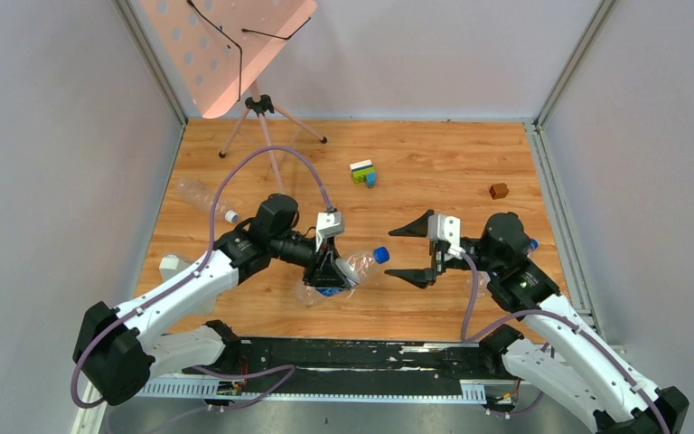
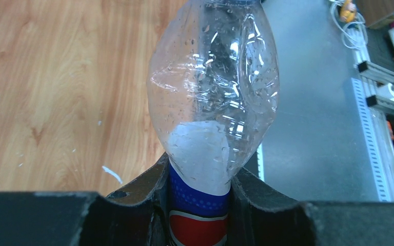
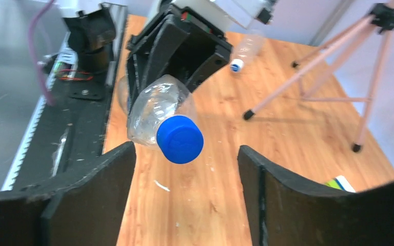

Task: Unscrew the bottle caps
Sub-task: Unscrew the bottle cap from the plastic bottle.

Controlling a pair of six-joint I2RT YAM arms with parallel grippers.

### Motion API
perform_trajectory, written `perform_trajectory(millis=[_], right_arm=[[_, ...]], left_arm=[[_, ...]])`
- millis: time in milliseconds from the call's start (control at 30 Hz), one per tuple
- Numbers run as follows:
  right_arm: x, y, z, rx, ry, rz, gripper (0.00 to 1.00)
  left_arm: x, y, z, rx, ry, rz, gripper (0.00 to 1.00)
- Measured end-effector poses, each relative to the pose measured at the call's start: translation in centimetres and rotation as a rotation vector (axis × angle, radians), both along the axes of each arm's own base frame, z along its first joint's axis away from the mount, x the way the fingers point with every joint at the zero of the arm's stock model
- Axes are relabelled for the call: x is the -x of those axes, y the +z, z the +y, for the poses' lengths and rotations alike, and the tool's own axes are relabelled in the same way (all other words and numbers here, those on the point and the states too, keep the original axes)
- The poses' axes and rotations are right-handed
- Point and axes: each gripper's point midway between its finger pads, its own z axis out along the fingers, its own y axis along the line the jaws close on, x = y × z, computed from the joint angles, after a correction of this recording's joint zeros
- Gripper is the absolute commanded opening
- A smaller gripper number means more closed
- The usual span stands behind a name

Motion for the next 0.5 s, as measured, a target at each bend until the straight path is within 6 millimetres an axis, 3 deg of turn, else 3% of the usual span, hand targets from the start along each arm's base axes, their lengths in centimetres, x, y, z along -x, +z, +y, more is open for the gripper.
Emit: perform_trajectory(millis=[133, 367, 433, 500], right_arm=[[-0.8, 1.0, -0.5, -0.051, -0.098, 0.067, 0.84], [-1.2, 1.8, -0.7, -0.124, -0.19, 0.312, 0.84], [-2.2, 1.4, -0.8, -0.143, -0.263, 0.418, 0.8], [-3.4, 0.8, -0.9, -0.159, -0.342, 0.525, 0.7]], left_arm=[[-1.6, -0.5, 0.2, -0.035, 0.08, -0.027, 0.02], [-4.3, -1.0, 0.9, -0.096, 0.238, -0.108, 0.01], [-5.1, -0.8, 1.2, -0.104, 0.286, -0.135, 0.01], [-5.7, -0.4, 1.4, -0.097, 0.325, -0.163, 0.0]])
